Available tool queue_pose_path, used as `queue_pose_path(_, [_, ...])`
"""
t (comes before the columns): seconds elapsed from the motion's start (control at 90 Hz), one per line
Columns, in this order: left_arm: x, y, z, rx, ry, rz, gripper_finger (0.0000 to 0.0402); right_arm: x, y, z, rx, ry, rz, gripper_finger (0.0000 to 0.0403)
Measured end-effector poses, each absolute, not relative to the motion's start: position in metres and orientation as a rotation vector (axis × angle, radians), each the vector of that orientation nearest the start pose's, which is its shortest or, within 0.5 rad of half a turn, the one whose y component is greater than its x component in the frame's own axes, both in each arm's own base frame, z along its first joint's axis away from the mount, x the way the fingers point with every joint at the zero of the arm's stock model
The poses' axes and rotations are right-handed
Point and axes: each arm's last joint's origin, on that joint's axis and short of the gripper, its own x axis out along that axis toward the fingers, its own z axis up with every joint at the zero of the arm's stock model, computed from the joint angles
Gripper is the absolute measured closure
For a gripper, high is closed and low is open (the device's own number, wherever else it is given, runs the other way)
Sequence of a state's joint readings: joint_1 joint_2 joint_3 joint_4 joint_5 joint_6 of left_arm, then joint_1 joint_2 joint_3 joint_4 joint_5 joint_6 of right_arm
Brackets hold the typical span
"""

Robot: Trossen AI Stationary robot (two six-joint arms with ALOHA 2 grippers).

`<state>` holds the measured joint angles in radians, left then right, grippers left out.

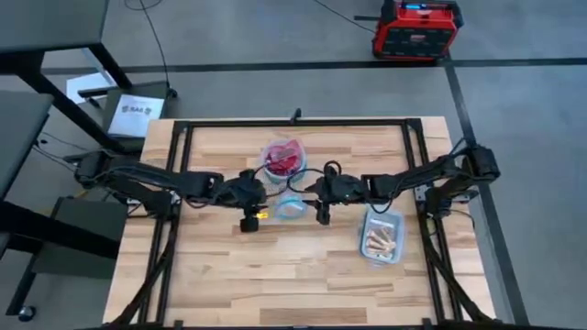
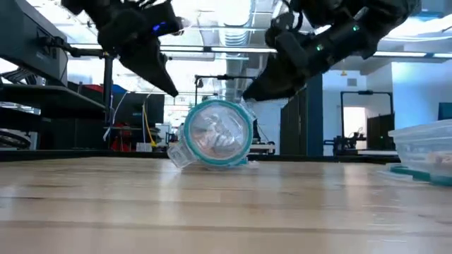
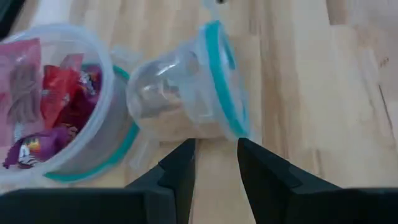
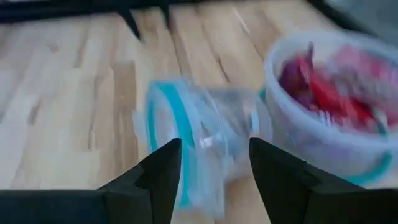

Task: Sort candy
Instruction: Close the small circular transparent bin

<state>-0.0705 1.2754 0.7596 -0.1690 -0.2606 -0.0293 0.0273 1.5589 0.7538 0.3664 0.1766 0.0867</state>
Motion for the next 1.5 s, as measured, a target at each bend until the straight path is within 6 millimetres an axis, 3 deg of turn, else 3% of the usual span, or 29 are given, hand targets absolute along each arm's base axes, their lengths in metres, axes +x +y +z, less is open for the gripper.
queue_pose_path(0.189, [0.256,0.007,0.184,-0.042,0.617,0.169,0.0295,0.313,-0.001,0.183,0.121,0.539,-0.114,0.0227])
queue_pose_path(0.322, [0.257,0.007,0.172,-0.053,0.637,0.149,0.0295,0.31,-0.001,0.178,0.126,0.594,-0.112,0.0227])
queue_pose_path(0.533, [0.264,0.007,0.168,-0.036,0.611,0.142,0.0295,0.314,-0.004,0.185,0.143,0.51,-0.073,0.0227])
queue_pose_path(0.756, [0.265,0.007,0.167,-0.034,0.606,0.14,0.0295,0.327,-0.011,0.161,0.198,0.509,-0.047,0.024])
queue_pose_path(0.867, [0.265,0.006,0.167,-0.029,0.611,0.137,0.0295,0.333,-0.01,0.156,0.201,0.506,-0.035,0.0282])
queue_pose_path(1.011, [0.265,0.007,0.166,-0.027,0.614,0.14,0.0295,0.333,-0.01,0.159,0.221,0.508,-0.014,0.0372])
queue_pose_path(1.067, [0.264,0.007,0.166,-0.027,0.616,0.141,0.0295,0.332,-0.011,0.163,0.273,0.503,-0.009,0.039])
queue_pose_path(1.333, [0.265,0.003,0.17,-0.06,0.587,0.13,0.0296,0.319,-0.019,0.181,0.562,0.541,-0.041,0.0399])
queue_pose_path(1.5, [0.265,-0.005,0.183,-0.095,0.591,0.115,0.0296,0.316,-0.026,0.189,0.805,0.548,0.034,0.04])
